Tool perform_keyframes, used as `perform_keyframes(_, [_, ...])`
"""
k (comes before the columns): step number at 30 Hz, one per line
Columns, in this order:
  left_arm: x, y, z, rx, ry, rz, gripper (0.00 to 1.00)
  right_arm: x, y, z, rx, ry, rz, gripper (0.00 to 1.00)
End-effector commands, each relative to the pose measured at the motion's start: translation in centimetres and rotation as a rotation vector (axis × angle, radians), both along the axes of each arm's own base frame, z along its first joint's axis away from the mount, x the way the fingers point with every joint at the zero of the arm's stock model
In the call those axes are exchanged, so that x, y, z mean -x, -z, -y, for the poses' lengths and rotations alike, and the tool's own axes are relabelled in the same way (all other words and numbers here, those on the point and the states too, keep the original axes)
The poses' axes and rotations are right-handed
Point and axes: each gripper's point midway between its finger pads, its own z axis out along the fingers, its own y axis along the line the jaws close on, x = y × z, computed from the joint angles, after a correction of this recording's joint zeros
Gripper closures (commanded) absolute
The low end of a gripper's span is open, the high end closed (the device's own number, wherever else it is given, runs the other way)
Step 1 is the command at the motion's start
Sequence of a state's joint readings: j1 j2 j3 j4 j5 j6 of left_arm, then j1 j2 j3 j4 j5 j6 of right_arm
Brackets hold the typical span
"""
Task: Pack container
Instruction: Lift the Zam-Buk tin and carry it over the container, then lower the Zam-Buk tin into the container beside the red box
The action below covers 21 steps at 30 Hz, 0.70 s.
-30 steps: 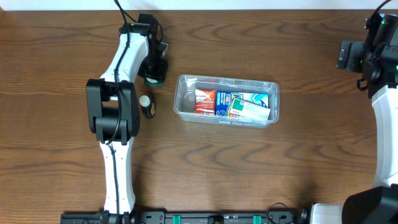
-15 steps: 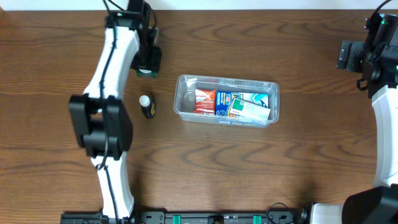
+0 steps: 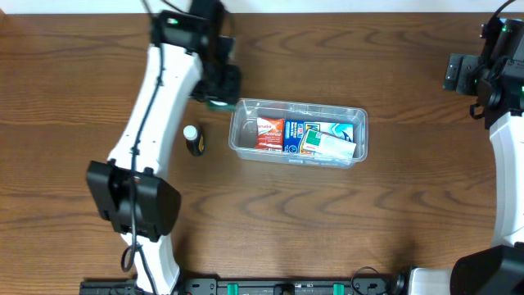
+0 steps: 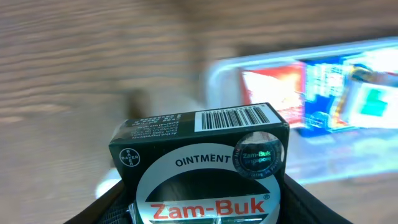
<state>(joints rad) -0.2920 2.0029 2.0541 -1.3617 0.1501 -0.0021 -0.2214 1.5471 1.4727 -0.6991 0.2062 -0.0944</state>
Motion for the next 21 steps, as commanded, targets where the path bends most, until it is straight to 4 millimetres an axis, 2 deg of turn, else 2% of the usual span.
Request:
perform_keyframes(1, [1.3, -0.9, 3.5, 0.034, 0.055, 0.007, 0.50, 0.2, 0.0, 0.4, -0.005, 0.019, 0.003, 0.01])
perform_keyframes(7, [3.6, -0.6, 8.3, 0.023, 0.155, 0.007, 0.50, 0.2, 0.0, 0.4, -0.005, 0.019, 0.003, 0.01])
perform_keyframes(12, [4.4, 0.9, 10.5, -0.019, 0.150, 0.009, 0.50, 0.2, 0.0, 0.4, -0.005, 0.019, 0.003, 0.01])
perform_keyframes(15, [4.6, 2.2, 11.3, -0.035, 0.126, 0.004, 0.50, 0.2, 0.0, 0.4, -0.005, 0.019, 0.002, 0.01])
perform_keyframes(21, [4.4, 4.4, 11.0, -0.086, 0.050, -0.014, 0.50, 0.2, 0.0, 0.4, -0.005, 0.019, 0.002, 0.01])
